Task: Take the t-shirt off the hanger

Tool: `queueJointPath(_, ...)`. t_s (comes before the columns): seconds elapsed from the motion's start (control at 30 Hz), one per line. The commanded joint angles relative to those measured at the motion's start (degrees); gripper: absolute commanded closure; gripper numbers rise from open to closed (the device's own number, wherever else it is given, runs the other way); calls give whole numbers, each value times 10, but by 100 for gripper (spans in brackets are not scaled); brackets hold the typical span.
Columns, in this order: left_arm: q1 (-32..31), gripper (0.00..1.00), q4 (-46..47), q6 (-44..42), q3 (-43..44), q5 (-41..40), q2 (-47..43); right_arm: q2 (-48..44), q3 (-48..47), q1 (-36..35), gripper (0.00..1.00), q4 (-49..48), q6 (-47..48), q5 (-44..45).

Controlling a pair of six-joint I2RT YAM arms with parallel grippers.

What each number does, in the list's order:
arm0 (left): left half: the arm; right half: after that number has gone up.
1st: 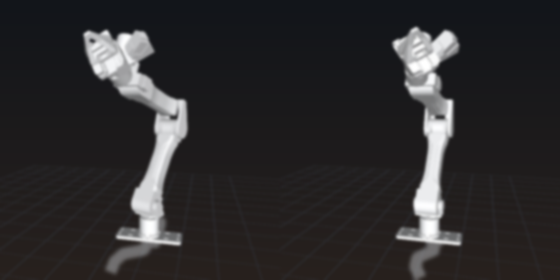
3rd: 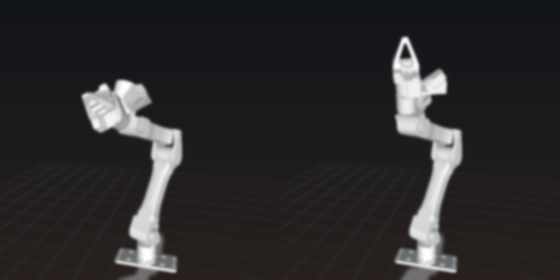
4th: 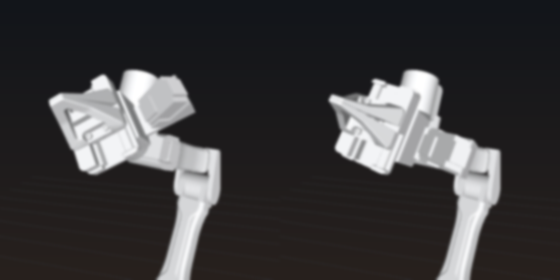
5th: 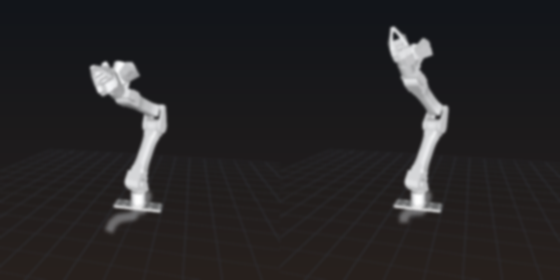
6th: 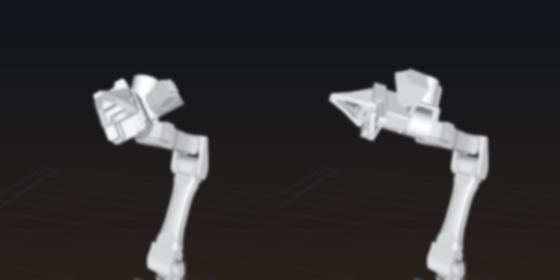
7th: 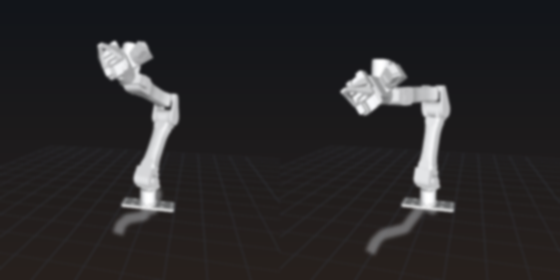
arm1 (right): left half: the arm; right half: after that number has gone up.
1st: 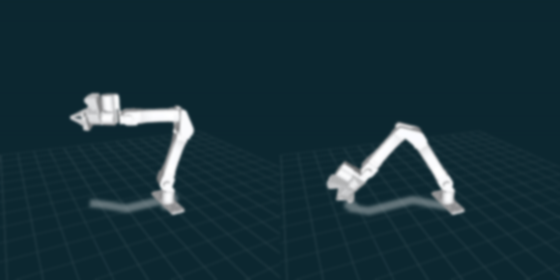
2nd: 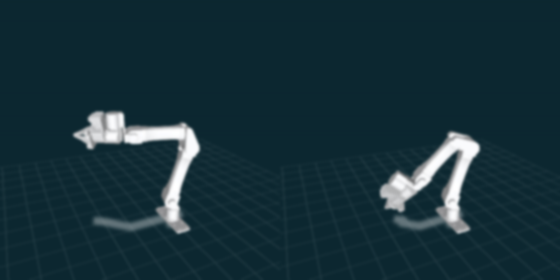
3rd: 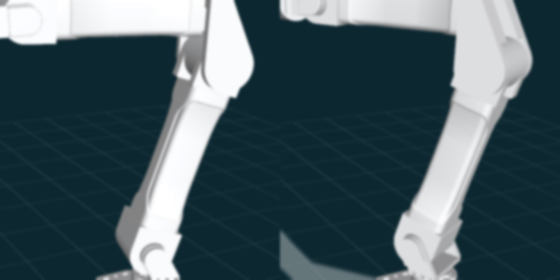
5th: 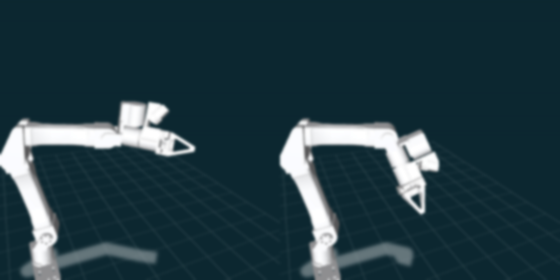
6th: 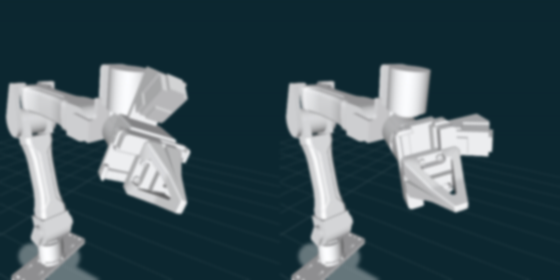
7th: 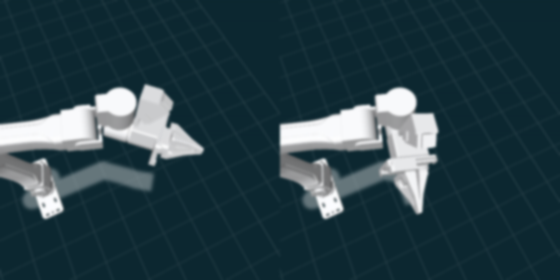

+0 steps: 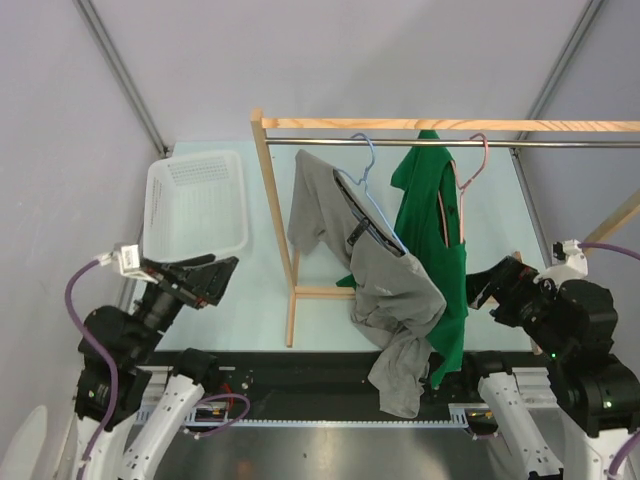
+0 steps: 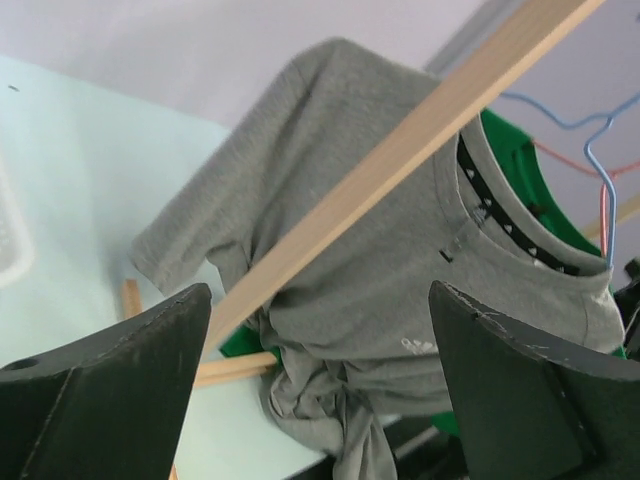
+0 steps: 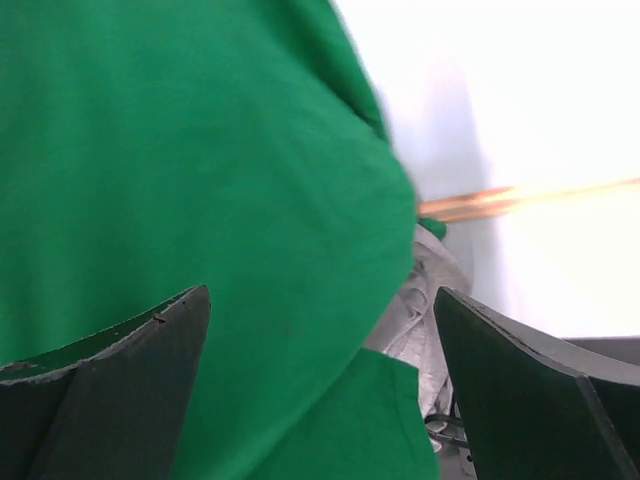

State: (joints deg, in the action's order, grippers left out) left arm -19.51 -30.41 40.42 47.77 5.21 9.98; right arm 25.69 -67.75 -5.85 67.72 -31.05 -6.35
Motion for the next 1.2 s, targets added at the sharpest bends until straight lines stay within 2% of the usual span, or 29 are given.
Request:
queueJointPath(0.0, -3, 9, 17, -36, 43, 129, 108, 18, -81, -9, 0, 18, 78, -80)
queueJointPath(0.03, -3, 11, 14, -39, 59, 161, 147, 20, -89, -10, 0, 7, 104, -135)
queueJointPath(0.17, -4, 11, 98, -11, 60, 250, 187, 36, -140, -14, 0, -2, 137, -201)
queueJointPath(0.23, -19, 6, 148, 12, 65, 257, 191, 53, -172, -14, 0, 6, 146, -216)
queueJointPath(0.3, -41, 5, 151, 14, 81, 234, 212, 68, -193, -15, 0, 12, 157, -227)
queueJointPath(0.4, -125, 9, 161, 7, 119, 188, 268, 95, -227, -19, 0, 15, 158, -247)
queueJointPath(0.43, -195, 10, 158, -2, 147, 165, 284, 105, -234, -21, 0, 14, 157, -255)
queueJointPath(0.5, -267, 10, 147, -43, 184, 73, 332, 116, -258, -22, 0, 11, 148, -264)
queueJointPath(0.53, -323, 10, 140, -54, 218, 46, 350, 125, -266, -22, 0, 4, 142, -283)
queueJointPath(0.6, -361, 14, 138, -64, 246, 12, 396, 133, -279, -23, 0, -7, 119, -321)
queueJointPath(0.73, -398, 22, 164, -58, 289, -12, 450, 145, -301, -23, 0, -50, 82, -378)
queueJointPath(0.97, -424, 38, 189, -41, 327, -50, 518, 170, -317, -12, 0, -114, 35, -476)
queueJointPath(1.07, -431, 39, 206, -32, 334, -67, 539, 183, -330, 16, 0, -86, 66, -495)
queueJointPath(1.17, -442, 40, 220, -29, 341, -80, 557, 197, -331, 21, 0, -74, 71, -472)
